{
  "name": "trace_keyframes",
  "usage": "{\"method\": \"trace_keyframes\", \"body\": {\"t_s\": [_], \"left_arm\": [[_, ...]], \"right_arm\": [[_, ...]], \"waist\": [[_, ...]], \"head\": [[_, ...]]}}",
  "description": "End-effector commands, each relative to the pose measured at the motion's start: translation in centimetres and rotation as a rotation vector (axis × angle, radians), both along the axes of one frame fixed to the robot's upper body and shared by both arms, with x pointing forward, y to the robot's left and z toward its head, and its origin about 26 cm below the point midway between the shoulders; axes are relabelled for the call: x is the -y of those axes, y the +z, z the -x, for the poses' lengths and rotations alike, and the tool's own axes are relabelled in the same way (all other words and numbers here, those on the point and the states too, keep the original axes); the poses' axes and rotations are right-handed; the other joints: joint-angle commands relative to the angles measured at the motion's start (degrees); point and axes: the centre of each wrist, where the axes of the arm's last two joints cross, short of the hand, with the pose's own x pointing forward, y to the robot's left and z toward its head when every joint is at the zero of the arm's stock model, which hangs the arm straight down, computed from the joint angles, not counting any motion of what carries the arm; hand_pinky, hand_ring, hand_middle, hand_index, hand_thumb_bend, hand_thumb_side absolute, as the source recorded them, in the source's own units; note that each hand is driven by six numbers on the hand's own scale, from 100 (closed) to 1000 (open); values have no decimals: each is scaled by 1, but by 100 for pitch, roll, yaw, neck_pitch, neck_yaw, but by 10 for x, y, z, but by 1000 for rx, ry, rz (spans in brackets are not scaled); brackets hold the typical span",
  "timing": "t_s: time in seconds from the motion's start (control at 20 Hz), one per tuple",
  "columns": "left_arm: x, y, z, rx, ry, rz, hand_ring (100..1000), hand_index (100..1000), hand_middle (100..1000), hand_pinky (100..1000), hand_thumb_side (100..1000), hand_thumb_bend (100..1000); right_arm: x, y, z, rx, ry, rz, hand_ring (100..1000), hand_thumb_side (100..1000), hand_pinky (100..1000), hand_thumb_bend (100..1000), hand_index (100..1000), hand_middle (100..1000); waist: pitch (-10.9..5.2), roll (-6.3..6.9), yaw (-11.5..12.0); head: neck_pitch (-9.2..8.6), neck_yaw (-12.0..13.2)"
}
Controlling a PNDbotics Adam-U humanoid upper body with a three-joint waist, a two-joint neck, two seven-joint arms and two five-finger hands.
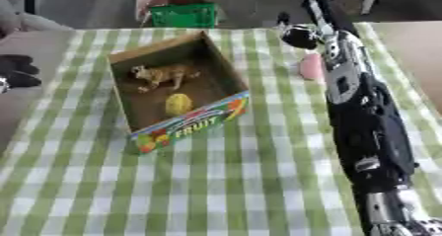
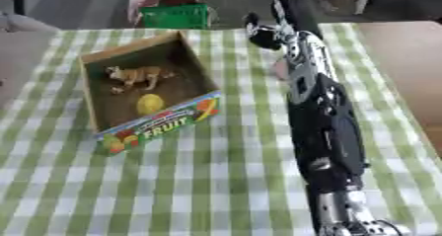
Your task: Pick up objects on the table and place them in the box.
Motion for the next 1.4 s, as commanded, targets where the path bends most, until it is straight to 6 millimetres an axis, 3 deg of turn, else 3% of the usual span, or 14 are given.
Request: {"method": "trace_keyframes", "body": {"t_s": [0.05, 0.85, 1.4], "left_arm": [[-3, 9, 1, 29, 3, -12, 654, 782, 644, 773, 821, 100], [-4, 8, 2, 29, 8, -13, 654, 782, 644, 775, 823, 100], [-3, 8, 2, 28, 5, -12, 656, 782, 647, 776, 825, 100]], "right_arm": [[12, 8, -2, 4, -60, 17, 752, 212, 673, 100, 847, 794], [39, -43, -4, -219, -284, 70, 752, 295, 673, 100, 849, 794], [38, -63, -5, -327, -257, 138, 748, 352, 675, 100, 841, 770]], "waist": [[-103, 18, 0], [-90, 32, -4], [-85, 36, -39]], "head": [[-53, -8], [-85, 9], [-90, -3]]}}
